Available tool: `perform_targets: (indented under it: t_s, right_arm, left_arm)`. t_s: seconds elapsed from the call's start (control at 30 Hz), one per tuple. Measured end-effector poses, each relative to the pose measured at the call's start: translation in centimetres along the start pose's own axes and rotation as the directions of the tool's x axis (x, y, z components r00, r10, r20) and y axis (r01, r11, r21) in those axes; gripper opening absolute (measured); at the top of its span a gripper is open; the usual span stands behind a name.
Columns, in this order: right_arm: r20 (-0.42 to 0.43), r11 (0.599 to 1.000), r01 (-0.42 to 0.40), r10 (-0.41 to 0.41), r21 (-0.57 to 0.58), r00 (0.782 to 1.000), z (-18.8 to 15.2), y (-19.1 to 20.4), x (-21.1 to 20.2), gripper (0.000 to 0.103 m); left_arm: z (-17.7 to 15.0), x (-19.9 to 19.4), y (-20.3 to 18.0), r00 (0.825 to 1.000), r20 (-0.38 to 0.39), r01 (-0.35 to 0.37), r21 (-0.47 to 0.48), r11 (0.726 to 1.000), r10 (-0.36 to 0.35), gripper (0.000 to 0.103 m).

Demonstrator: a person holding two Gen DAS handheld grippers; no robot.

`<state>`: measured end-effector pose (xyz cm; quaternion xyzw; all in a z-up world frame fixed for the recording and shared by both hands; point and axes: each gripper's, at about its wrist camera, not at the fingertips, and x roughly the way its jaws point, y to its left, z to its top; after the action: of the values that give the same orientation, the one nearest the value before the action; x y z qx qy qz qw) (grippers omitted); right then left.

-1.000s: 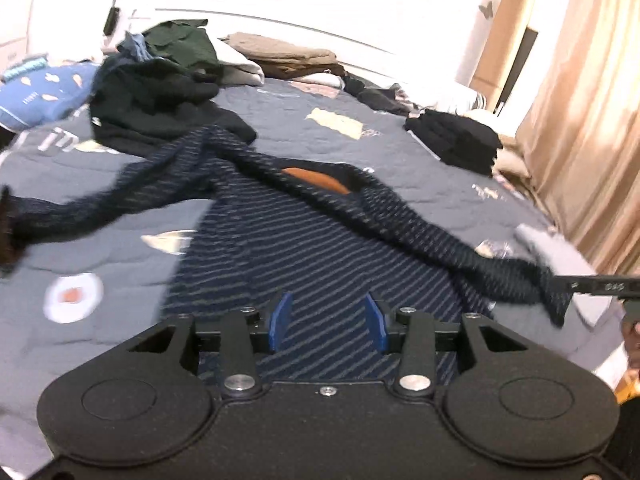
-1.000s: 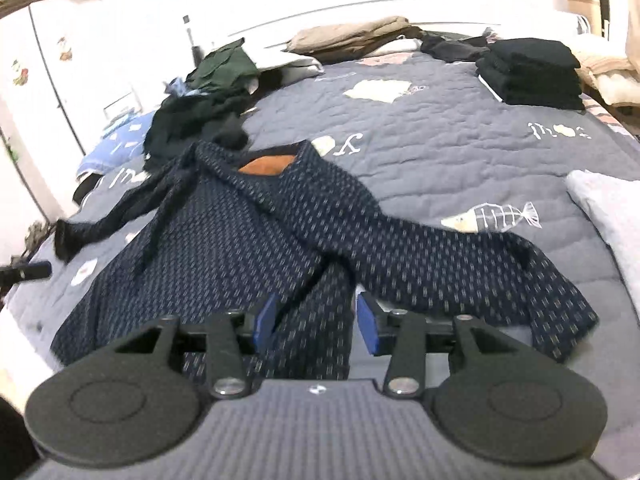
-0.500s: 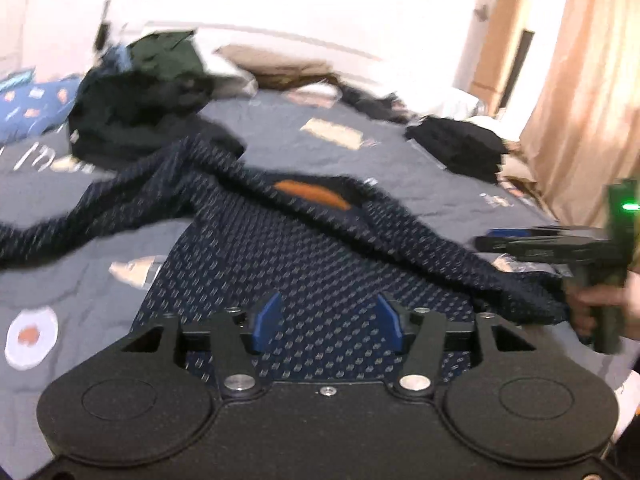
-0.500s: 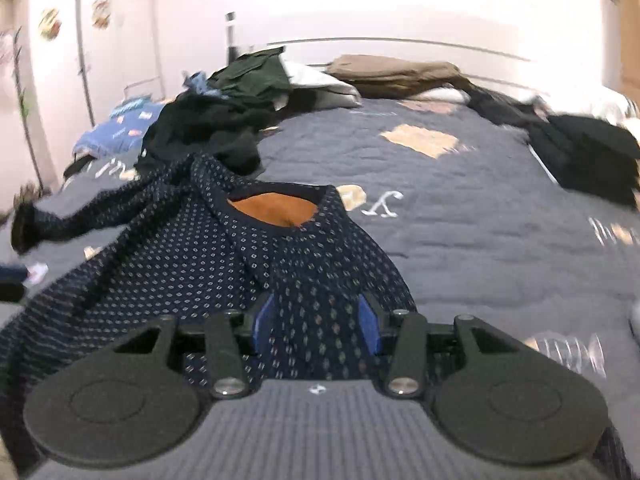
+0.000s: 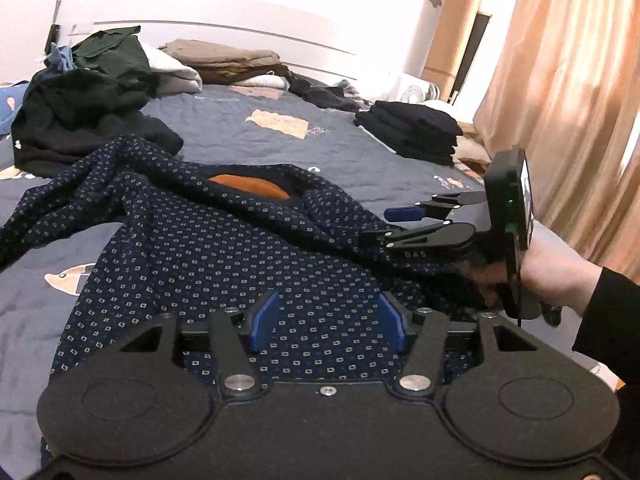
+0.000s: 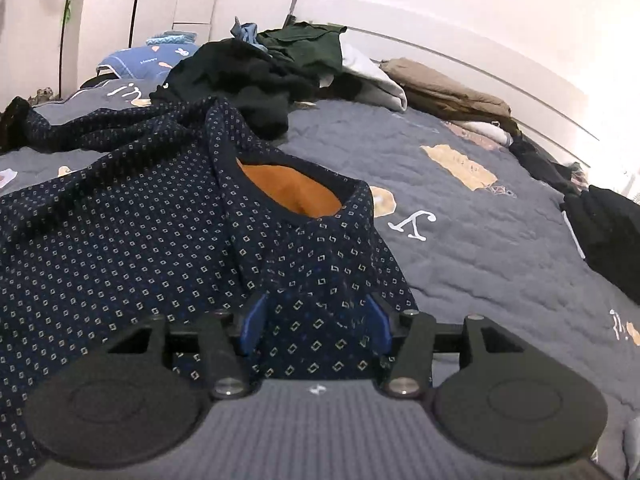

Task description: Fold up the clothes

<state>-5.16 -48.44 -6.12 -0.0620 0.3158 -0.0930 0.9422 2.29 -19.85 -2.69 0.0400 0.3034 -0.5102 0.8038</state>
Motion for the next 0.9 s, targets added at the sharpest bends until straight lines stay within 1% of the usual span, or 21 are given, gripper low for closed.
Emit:
perform_targets:
  t_s: [0.07,0.13,0.17,0.2,0.23,0.27,0.3,0.33,0.37,0.43,0.53,0.6,0.7,0.73,0.8,0.87,0.9]
  right_arm:
    - [-0.017,1.0,-0.023,0.023,0.004,1.0,-0.4,0.1,0.4,0.055]
    - [-0.009,1.0,-0.011,0.011,-0.007,1.0,-0.9,0.2,0.5,0.055]
    - [-0.003,1.0,-0.003,0.003,-0.013,1.0,-1.1,0.2,0.5,0.054]
    - [0.003,1.0,0.006,-0.006,-0.019,1.0,-1.3,0.3,0.6,0.05]
    - [0.013,1.0,0.007,-0.008,0.019,1.0,-1.3,-0.3,0.4,0.037]
    - [0.025,0.998,0.006,-0.008,0.07,1.0,-1.1,-1.0,0.2,0.027]
    - [0.037,0.993,0.004,-0.009,0.121,0.999,-1.0,-1.8,0.0,0.011]
    - [0.049,0.985,0.002,-0.01,0.172,0.999,-0.9,-2.5,-0.2,0.01]
    - [0.065,0.975,0.015,-0.03,0.222,0.997,-0.7,-3.4,-0.4,0.01]
    - [0.092,0.95,0.059,-0.091,0.308,0.992,-0.6,-5.4,-1.0,0.009]
    - [0.106,0.897,0.132,-0.193,0.422,0.975,-0.7,-8.5,-1.7,0.008]
    - [0.102,0.867,0.191,-0.266,0.46,0.959,-0.9,-10.2,-1.9,0.008]
    - [0.077,0.834,0.253,-0.331,0.491,0.941,-1.1,-12.8,-1.7,0.008]
    - [0.069,0.833,0.262,-0.336,0.488,0.939,-1.1,-13.4,-1.3,0.008]
    - [0.013,0.851,0.249,-0.288,0.463,0.958,-0.9,-14.4,0.3,0.009]
    - [-0.042,0.851,0.248,-0.258,0.463,0.965,-0.9,-15.0,1.9,0.012]
    - [-0.073,0.85,0.232,-0.225,0.473,0.972,-1.0,-15.3,2.5,0.012]
  left_arm:
    - [0.1,0.2,0.5,1.0,-0.003,-0.013,-0.021,1.0,0.013,0.057]
    - [0.2,0.4,0.9,1.0,-0.013,-0.025,-0.044,0.999,0.024,0.058]
    - [0.2,0.5,1.0,0.999,-0.018,-0.032,-0.048,0.998,0.031,0.058]
    - [0.2,0.6,1.1,0.999,-0.023,-0.039,-0.051,0.998,0.038,0.058]
    - [0.2,0.7,1.1,0.999,-0.029,-0.045,-0.052,0.998,0.043,0.058]
    - [0.1,0.7,1.1,0.998,-0.034,-0.048,-0.048,0.998,0.046,0.058]
    - [0.0,0.7,1.0,0.998,-0.039,-0.051,-0.043,0.998,0.049,0.058]
    - [0.0,0.7,1.0,0.998,-0.039,-0.053,-0.038,0.998,0.051,0.058]
    - [0.0,0.7,0.9,0.998,-0.04,-0.053,-0.034,0.998,0.052,0.058]
    - [-0.1,0.7,0.9,0.998,-0.041,-0.053,-0.033,0.998,0.051,0.058]
    - [0.0,0.7,0.9,0.998,-0.039,-0.057,-0.034,0.998,0.055,0.058]
    - [0.0,0.7,1.0,0.997,-0.04,-0.062,-0.037,0.997,0.06,0.058]
    - [0.0,0.8,1.2,0.997,-0.043,-0.072,-0.042,0.997,0.07,0.058]
    - [0.0,0.9,1.3,0.996,-0.045,-0.074,-0.044,0.996,0.072,0.058]
    - [0.0,1.0,1.4,0.996,-0.05,-0.076,-0.042,0.996,0.074,0.058]
    - [0.0,1.2,1.5,0.995,-0.054,-0.081,-0.036,0.996,0.079,0.058]
    - [0.0,1.4,1.6,0.995,-0.058,-0.081,-0.038,0.996,0.079,0.058]
